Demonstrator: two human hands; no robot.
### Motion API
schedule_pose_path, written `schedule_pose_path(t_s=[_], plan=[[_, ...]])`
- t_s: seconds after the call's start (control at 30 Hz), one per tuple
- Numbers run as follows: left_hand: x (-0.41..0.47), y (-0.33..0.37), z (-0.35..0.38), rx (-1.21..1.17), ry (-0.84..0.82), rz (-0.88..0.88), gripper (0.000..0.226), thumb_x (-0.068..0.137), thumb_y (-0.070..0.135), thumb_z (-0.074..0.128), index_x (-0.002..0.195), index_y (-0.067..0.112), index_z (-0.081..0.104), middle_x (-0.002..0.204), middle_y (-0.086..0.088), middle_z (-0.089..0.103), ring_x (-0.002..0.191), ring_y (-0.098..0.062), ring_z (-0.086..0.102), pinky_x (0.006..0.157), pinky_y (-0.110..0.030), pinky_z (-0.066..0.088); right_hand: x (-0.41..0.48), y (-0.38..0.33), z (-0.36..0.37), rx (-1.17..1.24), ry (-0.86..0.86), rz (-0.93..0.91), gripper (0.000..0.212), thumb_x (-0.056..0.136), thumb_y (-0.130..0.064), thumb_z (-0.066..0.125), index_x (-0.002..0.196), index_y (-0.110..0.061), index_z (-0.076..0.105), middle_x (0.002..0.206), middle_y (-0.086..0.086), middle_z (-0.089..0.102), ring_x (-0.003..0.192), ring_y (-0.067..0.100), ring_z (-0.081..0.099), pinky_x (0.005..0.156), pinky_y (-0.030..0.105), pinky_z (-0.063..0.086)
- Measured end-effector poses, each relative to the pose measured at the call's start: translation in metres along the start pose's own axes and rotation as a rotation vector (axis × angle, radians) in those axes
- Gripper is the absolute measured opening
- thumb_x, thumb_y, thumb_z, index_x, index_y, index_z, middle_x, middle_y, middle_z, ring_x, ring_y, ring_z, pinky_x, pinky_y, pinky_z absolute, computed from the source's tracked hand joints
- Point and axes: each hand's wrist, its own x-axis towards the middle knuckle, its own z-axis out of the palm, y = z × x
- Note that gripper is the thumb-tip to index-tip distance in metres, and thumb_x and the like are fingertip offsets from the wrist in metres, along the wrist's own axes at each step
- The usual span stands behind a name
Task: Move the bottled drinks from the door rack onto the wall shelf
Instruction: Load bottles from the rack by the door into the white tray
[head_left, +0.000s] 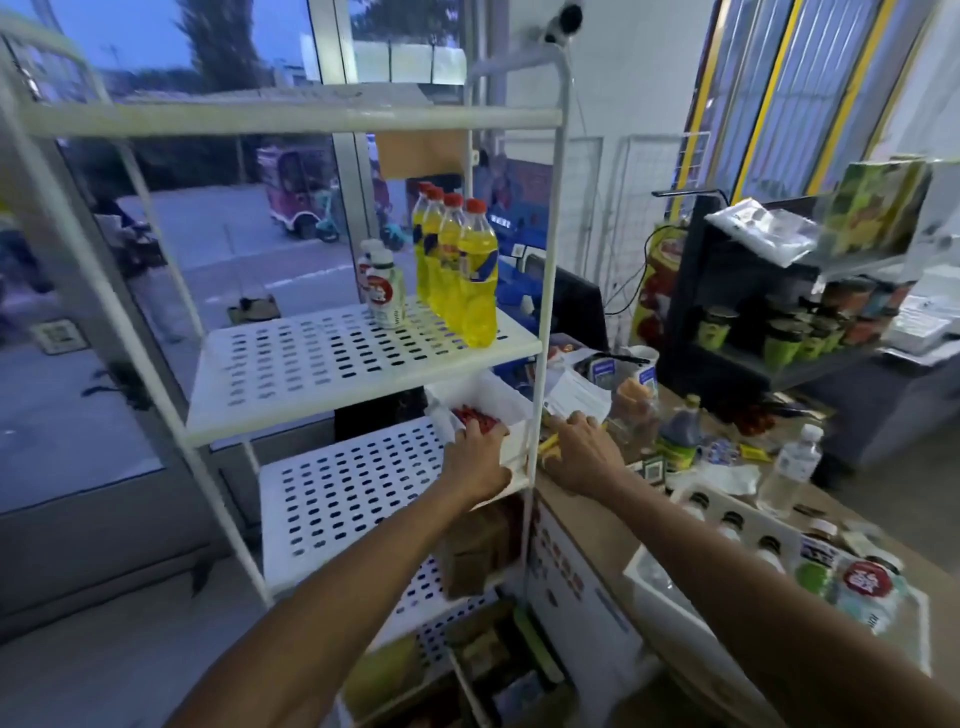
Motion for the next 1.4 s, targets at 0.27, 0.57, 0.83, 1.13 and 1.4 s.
schedule_pose_path(t_s=[0.27, 0.57, 0.83, 1.13, 1.4], plan=[[0.003, -0.083, -0.038, -0.104, 0.172, -0.077, 0.053, 0.086, 0.022, 0.06, 0.137, 0.021, 0.043, 0.13, -0.014, 0.043, 0.117, -0.033, 0.045, 0.089, -0.04, 0.044, 0.041, -0.079, 0.006, 0.02, 0.051, -0.074, 0.058, 0.091, -0.029, 0.055, 0.145, -0.02, 0.036, 0.137, 0.013, 0.044, 0.128, 0.034, 0.042, 0.101, 0.043, 0.04], [0.043, -0.126, -0.081, -0.205, 0.459, -0.128, 0.043, 0.085, 0.012, 0.054, 0.128, 0.012, 0.051, 0.125, -0.012, 0.05, 0.117, -0.03, 0.046, 0.09, -0.039, 0.042, 0.11, -0.124, -0.014, 0.076, 0.146, -0.21, 0.063, 0.089, -0.024, 0.058, 0.146, -0.017, 0.032, 0.134, 0.015, 0.045, 0.124, 0.034, 0.042, 0.09, 0.042, 0.045], [0.101, -0.164, -0.108, -0.19, 0.503, -0.266, 0.051, 0.084, 0.015, 0.057, 0.134, 0.012, 0.046, 0.127, -0.015, 0.049, 0.12, -0.033, 0.045, 0.091, -0.042, 0.044, 0.191, -0.15, -0.023, 0.222, 0.157, -0.23, 0.064, 0.086, -0.023, 0.062, 0.143, -0.017, 0.033, 0.131, 0.013, 0.049, 0.123, 0.033, 0.045, 0.089, 0.042, 0.046], [0.169, -0.216, -0.135, -0.251, 0.501, -0.345, 0.049, 0.086, 0.016, 0.06, 0.132, 0.014, 0.042, 0.12, -0.016, 0.049, 0.112, -0.034, 0.05, 0.083, -0.04, 0.046, 0.264, -0.184, -0.021, 0.398, 0.184, -0.129, 0.06, 0.084, -0.024, 0.064, 0.136, -0.015, 0.037, 0.125, 0.015, 0.052, 0.115, 0.036, 0.052, 0.087, 0.041, 0.048], [0.237, -0.257, -0.146, -0.356, 0.432, -0.292, 0.059, 0.087, 0.019, 0.061, 0.14, 0.016, 0.035, 0.124, -0.02, 0.044, 0.11, -0.04, 0.05, 0.091, -0.046, 0.047, 0.32, -0.22, -0.013, 0.526, 0.341, -0.002, 0.079, 0.08, -0.042, 0.073, 0.141, -0.011, 0.032, 0.128, 0.021, 0.046, 0.122, 0.039, 0.046, 0.096, 0.045, 0.044]])
